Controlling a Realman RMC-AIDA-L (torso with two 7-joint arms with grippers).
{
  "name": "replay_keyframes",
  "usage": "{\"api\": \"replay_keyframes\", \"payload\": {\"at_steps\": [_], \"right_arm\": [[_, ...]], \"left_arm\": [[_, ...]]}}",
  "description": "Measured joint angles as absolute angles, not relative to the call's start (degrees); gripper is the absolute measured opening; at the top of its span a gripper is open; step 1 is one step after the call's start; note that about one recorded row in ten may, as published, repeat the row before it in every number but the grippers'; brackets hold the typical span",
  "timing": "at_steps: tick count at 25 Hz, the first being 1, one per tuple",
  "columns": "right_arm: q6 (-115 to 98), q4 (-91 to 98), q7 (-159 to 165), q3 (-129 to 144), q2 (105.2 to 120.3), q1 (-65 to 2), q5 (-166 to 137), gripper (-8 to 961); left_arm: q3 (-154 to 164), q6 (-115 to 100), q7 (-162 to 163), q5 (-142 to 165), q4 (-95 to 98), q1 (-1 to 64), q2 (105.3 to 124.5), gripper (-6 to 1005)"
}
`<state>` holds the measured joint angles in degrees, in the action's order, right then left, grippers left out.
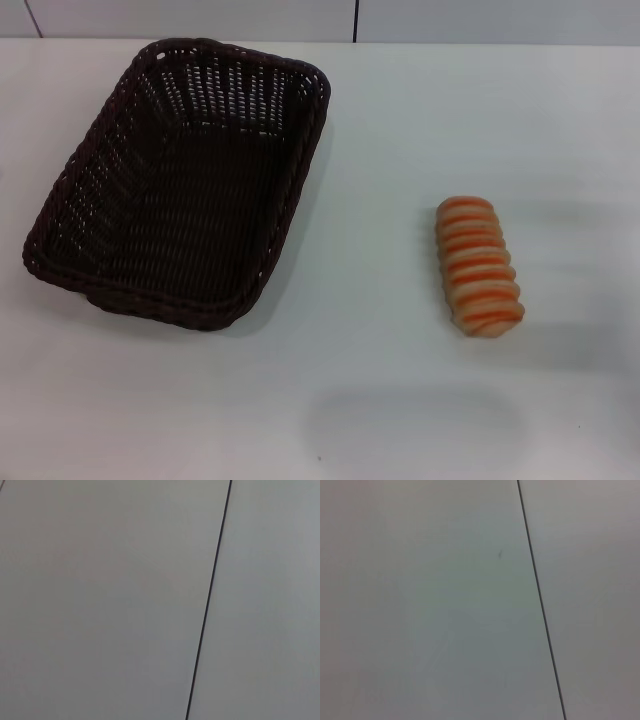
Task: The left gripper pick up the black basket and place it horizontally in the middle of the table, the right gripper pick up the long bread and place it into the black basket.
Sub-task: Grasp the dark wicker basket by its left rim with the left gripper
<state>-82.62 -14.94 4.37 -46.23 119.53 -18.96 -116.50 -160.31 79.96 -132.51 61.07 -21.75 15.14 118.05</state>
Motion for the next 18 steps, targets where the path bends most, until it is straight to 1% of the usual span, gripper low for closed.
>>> {"api": "replay_keyframes", "payload": {"at_steps": [18], "right_arm": [[-82.7, -14.9, 4.3, -46.2, 119.46, -19.3, -116.4, 581]], "left_arm": [[-160.1, 80.1, -131.6, 61.3, -21.8, 15.4, 118.14, 816]]}}
